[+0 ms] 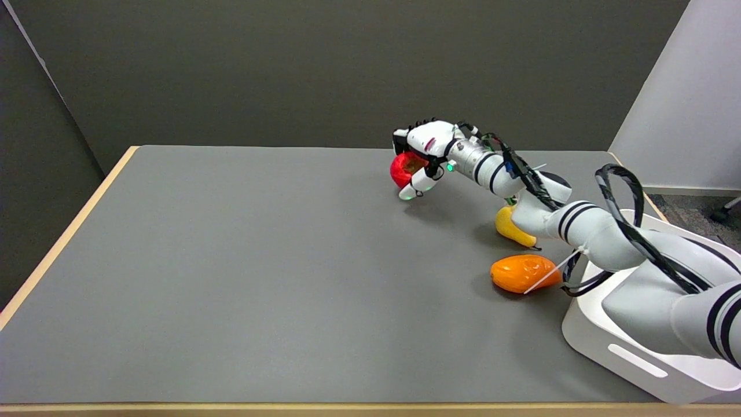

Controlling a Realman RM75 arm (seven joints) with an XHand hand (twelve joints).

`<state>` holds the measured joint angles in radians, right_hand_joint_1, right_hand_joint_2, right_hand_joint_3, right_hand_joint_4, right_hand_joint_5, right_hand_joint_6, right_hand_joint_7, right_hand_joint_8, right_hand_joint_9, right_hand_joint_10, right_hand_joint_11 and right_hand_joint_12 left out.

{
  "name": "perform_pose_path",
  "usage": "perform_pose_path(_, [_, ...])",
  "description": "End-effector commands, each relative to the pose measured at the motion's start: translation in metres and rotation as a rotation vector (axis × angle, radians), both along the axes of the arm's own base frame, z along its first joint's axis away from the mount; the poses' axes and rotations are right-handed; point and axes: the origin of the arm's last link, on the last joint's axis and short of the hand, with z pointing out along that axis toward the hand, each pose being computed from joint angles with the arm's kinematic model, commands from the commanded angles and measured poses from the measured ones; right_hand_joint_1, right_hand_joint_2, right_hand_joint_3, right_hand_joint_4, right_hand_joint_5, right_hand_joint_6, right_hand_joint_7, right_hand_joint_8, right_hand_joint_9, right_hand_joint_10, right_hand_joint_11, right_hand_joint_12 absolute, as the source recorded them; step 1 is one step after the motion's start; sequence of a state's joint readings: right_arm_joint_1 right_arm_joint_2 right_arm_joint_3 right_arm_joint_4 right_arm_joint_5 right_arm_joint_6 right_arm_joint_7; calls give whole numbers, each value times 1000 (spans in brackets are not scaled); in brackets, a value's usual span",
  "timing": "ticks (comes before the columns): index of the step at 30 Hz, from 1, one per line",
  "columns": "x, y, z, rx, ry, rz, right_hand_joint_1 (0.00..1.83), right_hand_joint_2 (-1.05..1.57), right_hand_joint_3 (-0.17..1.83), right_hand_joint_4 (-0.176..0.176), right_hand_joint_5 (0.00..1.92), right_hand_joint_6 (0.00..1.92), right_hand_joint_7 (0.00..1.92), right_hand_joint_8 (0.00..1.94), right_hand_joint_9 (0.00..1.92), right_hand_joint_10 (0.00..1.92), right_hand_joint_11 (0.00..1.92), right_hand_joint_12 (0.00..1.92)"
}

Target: Pick up tomato.

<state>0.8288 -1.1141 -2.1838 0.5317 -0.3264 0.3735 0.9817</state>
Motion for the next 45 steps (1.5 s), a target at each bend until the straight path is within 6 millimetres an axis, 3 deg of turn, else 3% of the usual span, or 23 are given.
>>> perform_pose_path(1, [74, 22, 17, 43, -69, 255, 1172, 1159, 231, -112, 557, 1552, 856, 1356, 848, 1216, 779, 1513])
perform_pose_path(8, [137, 59, 48, 18, -23, 431, 1176, 1133, 268, -108, 577, 1532, 867, 1344, 861, 1239, 789, 1543])
perform_pose_path(14, [161, 106, 75, -61, 25, 491, 1175, 1115, 295, -96, 591, 1531, 872, 1330, 867, 1266, 786, 1572])
perform_pose_path(19, [161, 157, 106, -152, -134, 534, 1166, 1099, 335, -75, 596, 1559, 863, 1334, 864, 1277, 786, 1596])
perform_pose_path(35, [163, 274, 152, -175, -502, 796, 1165, 1095, 335, -67, 607, 1547, 865, 1329, 852, 1300, 764, 1653])
perform_pose_path(45, [189, 333, 155, -257, -374, 890, 1178, 1080, 352, -94, 617, 1491, 881, 1353, 846, 1315, 760, 1721])
